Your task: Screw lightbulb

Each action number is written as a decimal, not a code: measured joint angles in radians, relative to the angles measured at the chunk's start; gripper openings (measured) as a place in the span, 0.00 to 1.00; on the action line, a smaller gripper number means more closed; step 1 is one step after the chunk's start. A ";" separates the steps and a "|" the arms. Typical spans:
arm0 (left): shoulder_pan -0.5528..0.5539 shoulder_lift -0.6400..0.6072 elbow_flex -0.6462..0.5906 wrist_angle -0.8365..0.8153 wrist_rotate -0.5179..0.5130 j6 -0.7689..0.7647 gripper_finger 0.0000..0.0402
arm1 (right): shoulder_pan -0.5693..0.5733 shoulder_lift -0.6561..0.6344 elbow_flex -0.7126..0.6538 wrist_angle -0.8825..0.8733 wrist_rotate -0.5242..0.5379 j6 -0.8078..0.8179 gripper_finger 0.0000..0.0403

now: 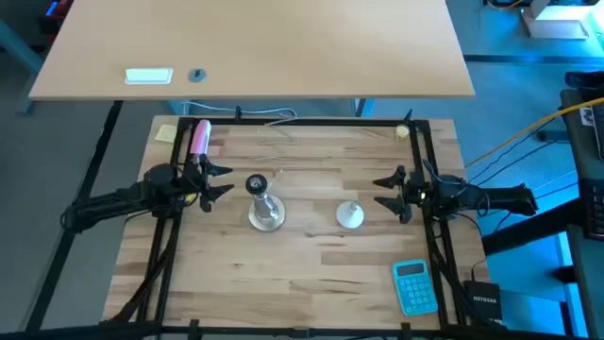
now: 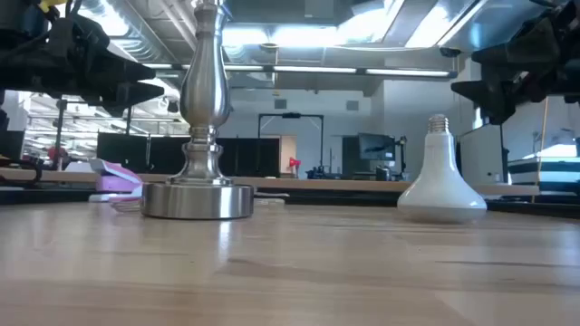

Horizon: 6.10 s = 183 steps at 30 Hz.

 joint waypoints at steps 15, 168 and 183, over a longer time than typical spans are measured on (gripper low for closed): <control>0.000 0.000 0.000 0.000 0.000 0.000 0.63 | 0.000 0.000 0.000 0.000 0.000 0.000 0.72; -1.030 1.261 0.907 0.181 -0.469 -0.682 0.63 | 0.000 0.000 0.033 0.000 -0.079 0.026 0.72; -0.852 1.740 1.018 0.730 -0.501 -0.407 0.63 | 0.000 0.000 0.034 0.000 -0.080 0.140 0.72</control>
